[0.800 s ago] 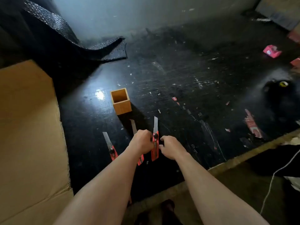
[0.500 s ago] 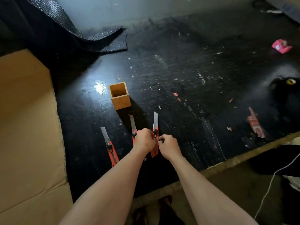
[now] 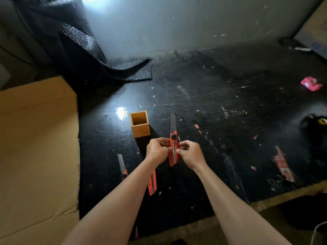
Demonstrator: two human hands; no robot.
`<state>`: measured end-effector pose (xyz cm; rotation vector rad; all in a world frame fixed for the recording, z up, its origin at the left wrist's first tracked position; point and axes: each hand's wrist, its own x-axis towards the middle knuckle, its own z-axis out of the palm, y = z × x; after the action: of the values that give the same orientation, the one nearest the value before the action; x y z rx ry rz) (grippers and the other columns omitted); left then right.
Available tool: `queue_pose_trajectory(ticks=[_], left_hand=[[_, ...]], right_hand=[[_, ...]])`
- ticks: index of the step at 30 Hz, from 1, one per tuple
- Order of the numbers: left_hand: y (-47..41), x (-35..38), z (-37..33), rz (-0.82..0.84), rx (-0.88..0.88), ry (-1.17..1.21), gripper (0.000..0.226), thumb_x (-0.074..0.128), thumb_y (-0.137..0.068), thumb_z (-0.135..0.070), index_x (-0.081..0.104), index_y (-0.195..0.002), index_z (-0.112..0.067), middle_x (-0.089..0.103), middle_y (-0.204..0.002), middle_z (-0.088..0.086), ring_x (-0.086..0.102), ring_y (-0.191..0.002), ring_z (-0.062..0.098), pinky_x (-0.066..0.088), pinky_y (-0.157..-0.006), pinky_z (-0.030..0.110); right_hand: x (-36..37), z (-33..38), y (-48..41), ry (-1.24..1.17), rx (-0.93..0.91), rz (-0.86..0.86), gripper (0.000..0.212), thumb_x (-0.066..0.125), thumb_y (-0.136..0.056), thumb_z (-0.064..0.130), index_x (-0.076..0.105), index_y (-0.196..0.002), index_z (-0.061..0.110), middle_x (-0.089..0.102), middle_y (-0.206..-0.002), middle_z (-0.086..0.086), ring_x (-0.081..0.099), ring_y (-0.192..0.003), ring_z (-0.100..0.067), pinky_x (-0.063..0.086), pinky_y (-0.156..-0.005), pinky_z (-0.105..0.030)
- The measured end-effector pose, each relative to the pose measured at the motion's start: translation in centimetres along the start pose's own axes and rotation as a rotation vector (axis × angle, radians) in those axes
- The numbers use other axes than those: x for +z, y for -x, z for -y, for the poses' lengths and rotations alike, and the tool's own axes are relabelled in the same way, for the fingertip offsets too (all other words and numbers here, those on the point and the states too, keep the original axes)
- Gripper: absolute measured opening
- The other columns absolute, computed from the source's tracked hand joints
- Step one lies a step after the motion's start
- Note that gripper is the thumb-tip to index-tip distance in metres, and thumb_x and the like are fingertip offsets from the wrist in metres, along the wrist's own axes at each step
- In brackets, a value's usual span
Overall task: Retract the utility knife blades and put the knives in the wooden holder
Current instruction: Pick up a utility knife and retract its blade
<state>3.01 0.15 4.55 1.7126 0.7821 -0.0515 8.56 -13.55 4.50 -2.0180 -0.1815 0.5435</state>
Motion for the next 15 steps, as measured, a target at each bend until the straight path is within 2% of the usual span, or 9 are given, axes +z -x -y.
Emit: queue_pose_trajectory(ticks=[4,6,9,12,15], left_hand=[[-0.1,-3.6,-3.1,-0.019,0.056,0.182,0.026,0.076,-0.088,-0.002,0.074,-0.108,-0.017,0.08,-0.106,0.007,0.078,-0.1,0.024,0.065,-0.088,0.048],[0.0,-5.5,-5.0,-0.023,0.085,0.258,0.026,0.074,-0.088,0.003,0.073,-0.107,-0.015,0.08,-0.107,0.01,0.078,-0.099,0.027,0.065,-0.086,0.05],[0.7,-8.5,-7.7,-0.068,0.15,0.315,0.033,0.072,-0.088,0.008,0.07,-0.118,-0.005,0.08,-0.107,0.014,0.08,-0.087,0.026,0.067,-0.077,0.043],[1.8,-11.6,-10.3,-0.094,0.224,0.387,0.037,0.071,-0.088,0.009,0.069,-0.122,-0.007,0.08,-0.104,0.015,0.081,-0.079,0.027,0.066,-0.068,0.041],[2.9,-14.2,-12.7,-0.125,0.306,0.429,0.04,0.067,-0.088,0.015,0.068,-0.123,-0.006,0.079,-0.097,0.013,0.08,-0.071,0.02,0.064,-0.061,0.034]], right_hand=[[-0.3,4.7,-1.4,-0.079,-0.114,0.06,0.018,0.071,-0.082,0.0,0.071,-0.088,0.017,0.077,-0.085,-0.003,0.075,-0.079,-0.017,0.063,-0.075,-0.044],[-0.2,7.2,-1.9,-0.119,-0.177,0.085,0.019,0.069,-0.083,-0.003,0.07,-0.089,0.014,0.077,-0.087,-0.007,0.075,-0.081,-0.02,0.063,-0.075,-0.043],[0.0,11.4,-2.3,-0.163,-0.288,0.143,0.017,0.066,-0.084,-0.006,0.069,-0.094,0.008,0.076,-0.09,-0.011,0.075,-0.083,-0.023,0.062,-0.071,-0.032],[0.2,15.4,-2.3,-0.192,-0.375,0.198,0.018,0.064,-0.086,-0.006,0.067,-0.102,0.003,0.076,-0.094,-0.015,0.075,-0.085,-0.024,0.063,-0.074,-0.038],[0.6,19.0,-2.3,-0.176,-0.497,0.208,0.018,0.063,-0.088,-0.007,0.066,-0.105,0.0,0.075,-0.093,-0.015,0.076,-0.084,-0.025,0.063,-0.073,-0.037]])
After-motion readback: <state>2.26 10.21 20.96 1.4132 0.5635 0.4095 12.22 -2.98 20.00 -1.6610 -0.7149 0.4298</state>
